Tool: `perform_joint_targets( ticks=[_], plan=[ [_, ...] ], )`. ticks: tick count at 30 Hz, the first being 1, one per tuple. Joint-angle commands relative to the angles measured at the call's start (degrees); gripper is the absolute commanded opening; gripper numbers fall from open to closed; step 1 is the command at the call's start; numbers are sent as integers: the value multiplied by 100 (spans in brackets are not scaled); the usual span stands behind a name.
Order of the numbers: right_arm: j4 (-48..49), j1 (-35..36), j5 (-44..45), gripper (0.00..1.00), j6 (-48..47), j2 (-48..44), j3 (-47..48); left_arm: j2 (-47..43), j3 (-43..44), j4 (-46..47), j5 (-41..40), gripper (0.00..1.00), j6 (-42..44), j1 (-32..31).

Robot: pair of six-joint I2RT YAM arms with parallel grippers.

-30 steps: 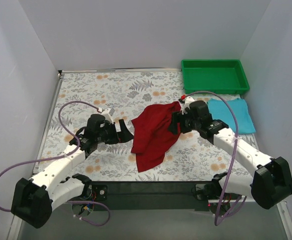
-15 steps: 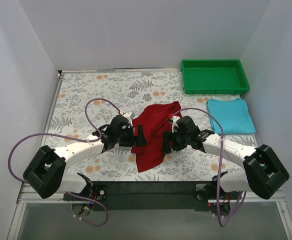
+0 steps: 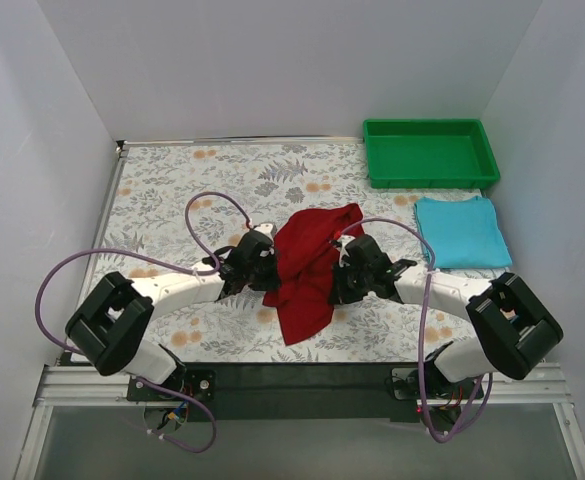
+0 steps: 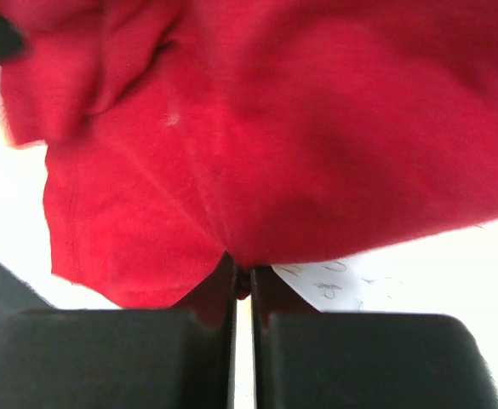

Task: Fold and stack the t-shirts
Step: Flatten the tshirt out

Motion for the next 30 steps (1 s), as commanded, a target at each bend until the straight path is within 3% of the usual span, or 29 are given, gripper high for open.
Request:
perform_joint_targets(
  ticks=[1,4,9,15,16,19,22,26,30],
  plan=[
    [-542,-17,850,1,-135,-431,66,-548,157,-536,-957,0,51,116],
    [-1166,-297,1484,1,-319,-879,224,-1144,280,-1116,-1319,0,182,580],
    [-2011,-1351,1740,1,-548,-1530,382,-2165,700,-1883,-1758,0,840,1767],
    [-2468,-2109,1756,1,-856,-1874,663,-2756,1352,-2429,-2294,0,1308,2077],
    [-2495,-2126,1836,13,-874,-1857,768,-2773,1491,-2499,-2338,0,1369,2077],
    [-2548,-2127,1995,36,-865,-1716,961,-2756,1537,-2482,-2558,0,1544,2086],
    [-2495,-2030,1521,43,-1075,-1585,1059,-2598,1432,-2412,-2751,0,1650,2086],
    [-2328,-1521,1177,46,-1295,-1549,945,-2413,1028,-2069,-2831,0,1756,2182],
    [-2231,-1020,782,47,-1322,-1506,743,-1984,1211,-1770,-2770,0,1730,2446]
  ],
)
